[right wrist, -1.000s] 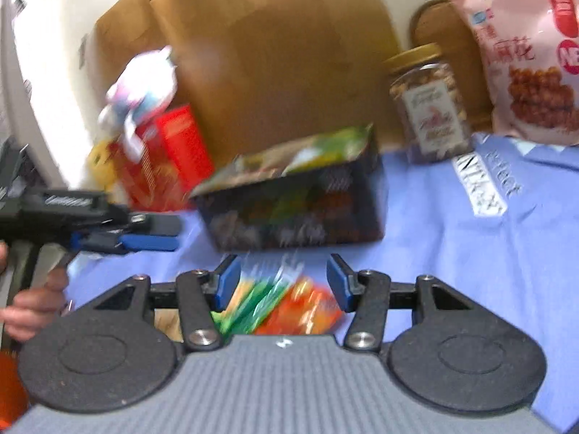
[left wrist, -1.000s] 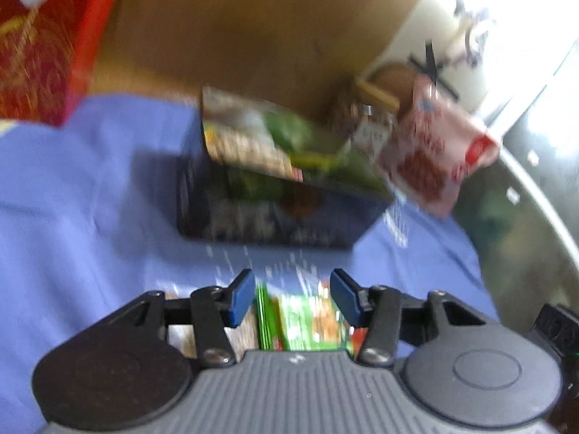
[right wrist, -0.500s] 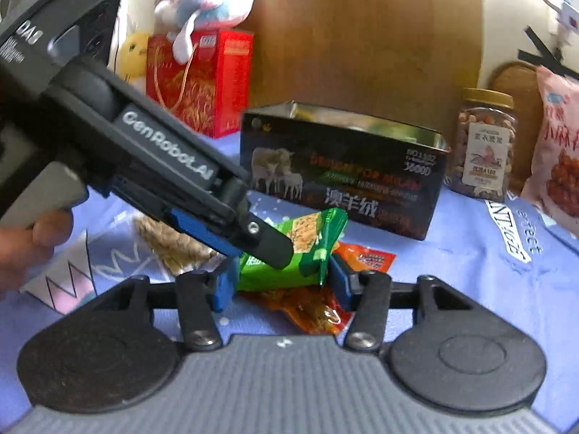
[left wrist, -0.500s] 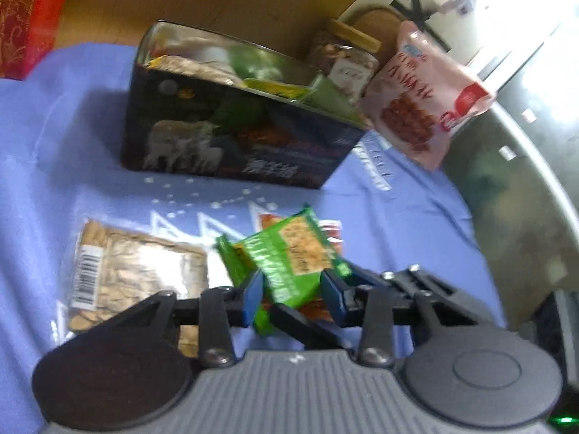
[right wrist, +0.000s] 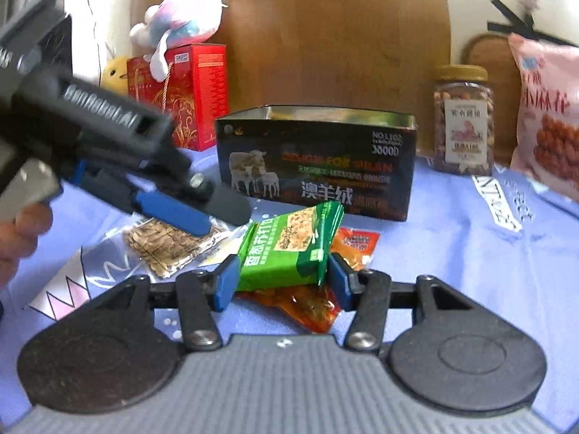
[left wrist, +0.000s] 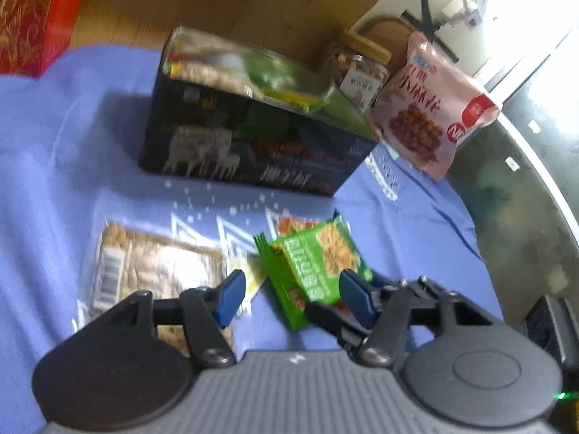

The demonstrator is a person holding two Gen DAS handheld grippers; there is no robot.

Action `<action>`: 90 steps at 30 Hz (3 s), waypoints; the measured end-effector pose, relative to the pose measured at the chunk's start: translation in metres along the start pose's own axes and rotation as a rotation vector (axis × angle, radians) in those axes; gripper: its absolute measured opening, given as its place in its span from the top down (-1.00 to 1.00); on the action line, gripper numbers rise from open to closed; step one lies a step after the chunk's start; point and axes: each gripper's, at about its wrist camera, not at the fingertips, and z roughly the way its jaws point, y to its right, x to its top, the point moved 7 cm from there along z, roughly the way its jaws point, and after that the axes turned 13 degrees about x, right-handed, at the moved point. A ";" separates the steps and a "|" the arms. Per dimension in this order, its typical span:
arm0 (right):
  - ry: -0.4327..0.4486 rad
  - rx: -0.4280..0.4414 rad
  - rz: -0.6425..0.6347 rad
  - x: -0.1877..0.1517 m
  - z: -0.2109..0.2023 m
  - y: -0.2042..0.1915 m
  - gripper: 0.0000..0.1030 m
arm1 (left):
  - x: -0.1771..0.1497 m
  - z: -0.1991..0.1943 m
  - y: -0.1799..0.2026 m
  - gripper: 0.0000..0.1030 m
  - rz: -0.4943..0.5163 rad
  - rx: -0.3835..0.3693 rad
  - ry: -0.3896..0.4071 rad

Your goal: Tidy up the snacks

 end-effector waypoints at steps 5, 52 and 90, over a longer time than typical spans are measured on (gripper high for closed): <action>0.006 0.000 0.009 -0.002 -0.004 0.000 -0.23 | -0.004 0.012 0.007 -0.13 0.001 -0.012 -0.021; 0.026 -0.005 0.110 -0.018 -0.024 0.003 -0.25 | -0.028 -0.011 0.023 -0.02 0.039 0.119 0.091; 0.192 0.030 0.087 0.099 0.001 0.042 0.49 | 0.096 -0.026 0.040 0.40 0.016 -0.083 0.219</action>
